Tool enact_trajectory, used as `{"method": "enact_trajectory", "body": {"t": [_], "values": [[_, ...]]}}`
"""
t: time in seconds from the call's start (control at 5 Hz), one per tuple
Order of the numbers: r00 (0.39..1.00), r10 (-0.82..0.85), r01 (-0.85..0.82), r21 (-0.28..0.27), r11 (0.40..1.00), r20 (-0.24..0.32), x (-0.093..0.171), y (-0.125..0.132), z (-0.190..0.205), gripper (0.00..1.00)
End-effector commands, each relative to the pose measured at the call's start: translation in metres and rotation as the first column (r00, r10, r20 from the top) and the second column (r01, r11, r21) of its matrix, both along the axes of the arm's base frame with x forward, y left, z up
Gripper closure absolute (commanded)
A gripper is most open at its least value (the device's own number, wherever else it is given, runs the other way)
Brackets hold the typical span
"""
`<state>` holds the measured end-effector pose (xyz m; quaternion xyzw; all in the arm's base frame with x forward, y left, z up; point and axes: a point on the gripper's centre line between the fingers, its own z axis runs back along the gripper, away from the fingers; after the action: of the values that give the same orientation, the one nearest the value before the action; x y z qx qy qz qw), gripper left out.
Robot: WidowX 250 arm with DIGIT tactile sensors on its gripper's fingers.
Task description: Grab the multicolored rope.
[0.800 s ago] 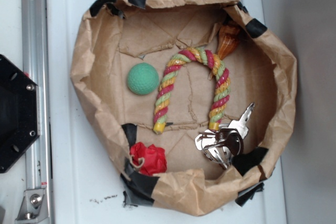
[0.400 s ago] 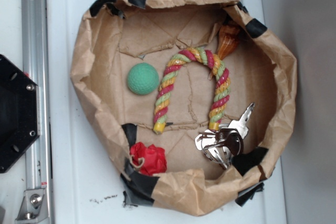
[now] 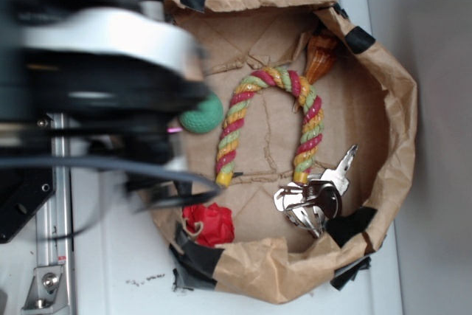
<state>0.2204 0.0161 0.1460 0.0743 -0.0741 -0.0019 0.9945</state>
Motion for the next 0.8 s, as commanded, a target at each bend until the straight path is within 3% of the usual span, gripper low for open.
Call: {"method": "enact_trajectory", "body": {"t": [0.0, 0.2, 0.4, 0.6], "values": [[0.996, -0.048, 0.054, 0.071, 0.996, -0.079, 0.077, 0.009, -0.072, 0.0], [0.971, -0.231, 0.236, 0.086, 0.968, -0.065, 0.087, -0.012, -0.072, 0.0], [0.949, -0.312, 0.314, 0.108, 0.943, -0.033, 0.084, -0.025, -0.062, 0.0], [0.934, -0.357, 0.358, 0.096, 0.929, -0.033, 0.082, -0.014, -0.066, 0.0]]}}
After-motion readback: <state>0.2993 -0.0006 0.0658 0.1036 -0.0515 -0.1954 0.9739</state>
